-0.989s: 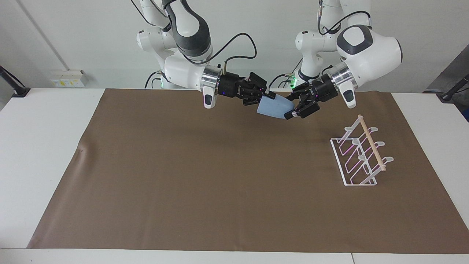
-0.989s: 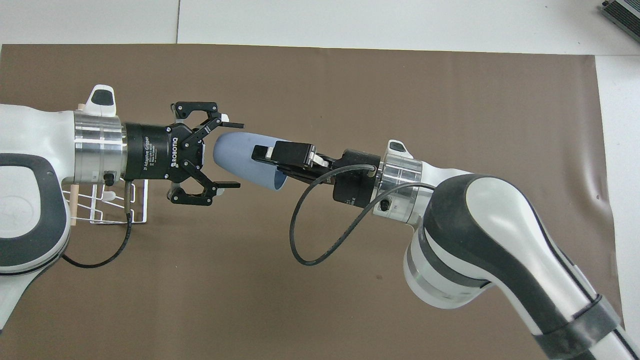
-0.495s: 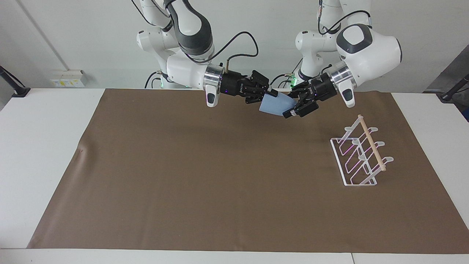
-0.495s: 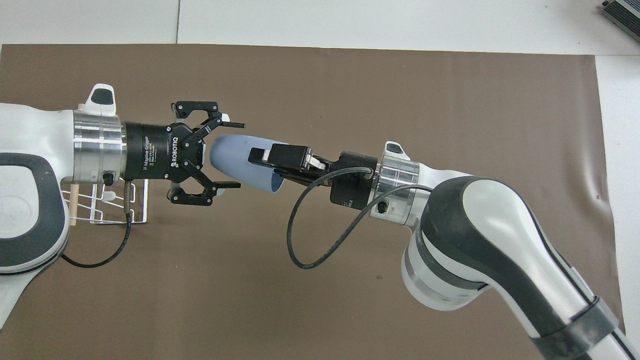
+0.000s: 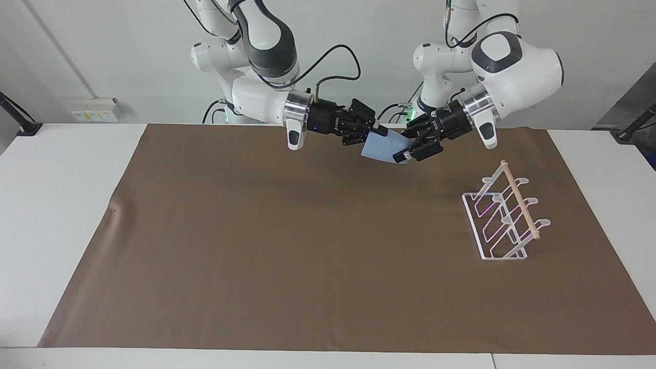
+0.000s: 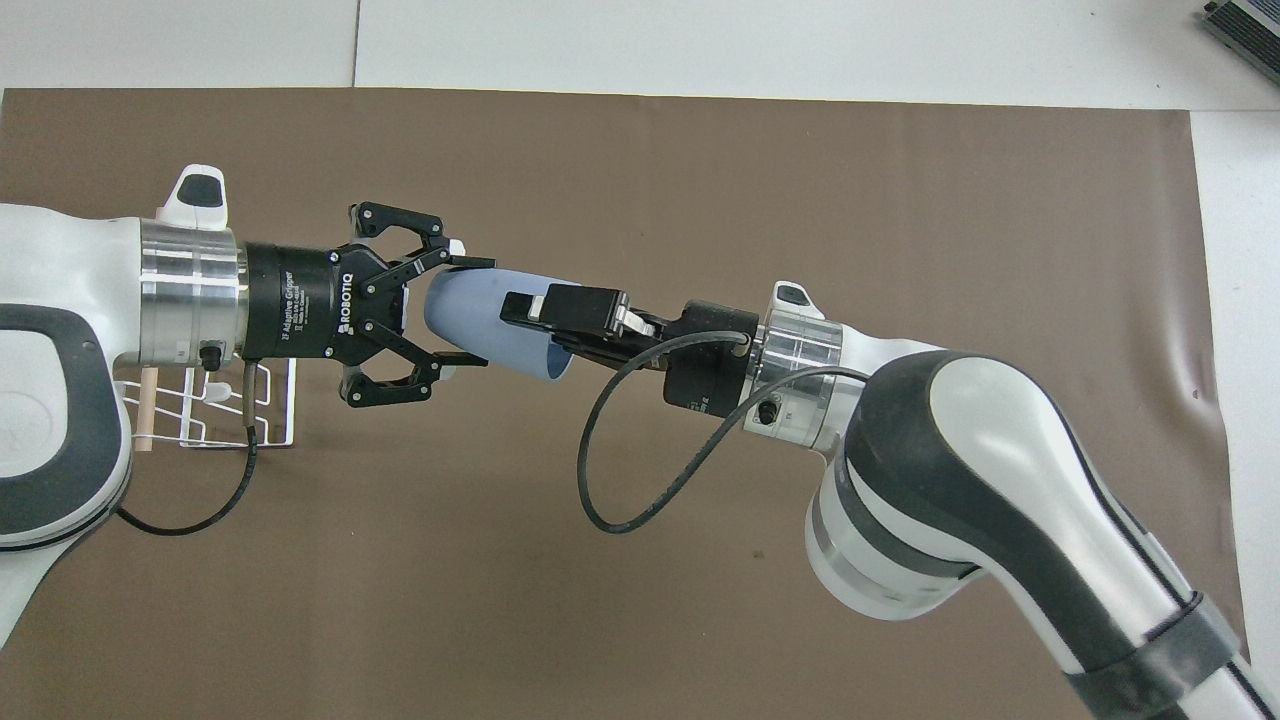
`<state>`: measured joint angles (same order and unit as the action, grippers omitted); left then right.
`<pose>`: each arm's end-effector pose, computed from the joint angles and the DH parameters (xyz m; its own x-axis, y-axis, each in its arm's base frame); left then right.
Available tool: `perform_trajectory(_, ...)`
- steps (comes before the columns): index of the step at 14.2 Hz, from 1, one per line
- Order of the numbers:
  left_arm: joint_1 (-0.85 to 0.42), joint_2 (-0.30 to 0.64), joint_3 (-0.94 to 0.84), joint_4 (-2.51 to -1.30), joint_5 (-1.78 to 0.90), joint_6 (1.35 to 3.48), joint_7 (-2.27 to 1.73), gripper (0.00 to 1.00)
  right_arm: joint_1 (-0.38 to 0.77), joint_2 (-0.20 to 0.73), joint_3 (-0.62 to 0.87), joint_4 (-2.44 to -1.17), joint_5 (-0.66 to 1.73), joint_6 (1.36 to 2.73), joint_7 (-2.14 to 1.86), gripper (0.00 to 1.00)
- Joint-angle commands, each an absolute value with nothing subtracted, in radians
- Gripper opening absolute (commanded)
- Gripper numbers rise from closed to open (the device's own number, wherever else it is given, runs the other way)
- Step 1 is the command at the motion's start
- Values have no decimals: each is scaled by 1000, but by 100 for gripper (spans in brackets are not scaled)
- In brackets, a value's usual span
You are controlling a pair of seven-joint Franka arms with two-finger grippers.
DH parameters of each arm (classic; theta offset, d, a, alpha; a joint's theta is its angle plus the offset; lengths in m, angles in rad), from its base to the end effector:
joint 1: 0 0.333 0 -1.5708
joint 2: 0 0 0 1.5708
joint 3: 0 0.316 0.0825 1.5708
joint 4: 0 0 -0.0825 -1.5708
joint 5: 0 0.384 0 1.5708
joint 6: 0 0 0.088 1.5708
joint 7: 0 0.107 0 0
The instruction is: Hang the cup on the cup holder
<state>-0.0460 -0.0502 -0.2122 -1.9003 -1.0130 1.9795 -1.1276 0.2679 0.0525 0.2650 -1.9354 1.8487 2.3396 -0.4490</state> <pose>0.5349 -0.1990 0.5588 0.3456 0.5612 -0.7521 0.9374 -0.1704 0.3036 0.5197 0.3210 0.5136 0.9618 -0.2699 -0.0464 -0.0690 -0.0748 -0.9948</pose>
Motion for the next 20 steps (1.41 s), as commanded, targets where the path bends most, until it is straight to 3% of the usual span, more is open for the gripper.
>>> perform_trajectory(1,-52,-58,-202,-1898,-1019,1959,-1135,0,262,43,272,-1941,1887,2344,-482,0)
perform_trajectory(10,-43,-61,-199,-1888,-969,1950,-1126,0,259,41,270,-1939,1887,2350,-398,3)
perform_trajectory(15,-43,-61,-196,-1890,-963,1951,-1126,0,262,28,270,-1930,1882,2428,-266,57)
perform_trajectory(17,-41,-63,-195,-1890,-936,1948,-1112,0,271,18,273,-1925,1882,2509,-224,95)
perform_trajectory(18,-41,-66,-192,-1888,-905,1947,-1112,0,276,8,273,-1925,1876,2543,-218,100)
perform_trajectory(20,-19,-69,-192,-1875,-838,1948,-1112,0,291,0,275,-1925,1873,2588,-218,100)
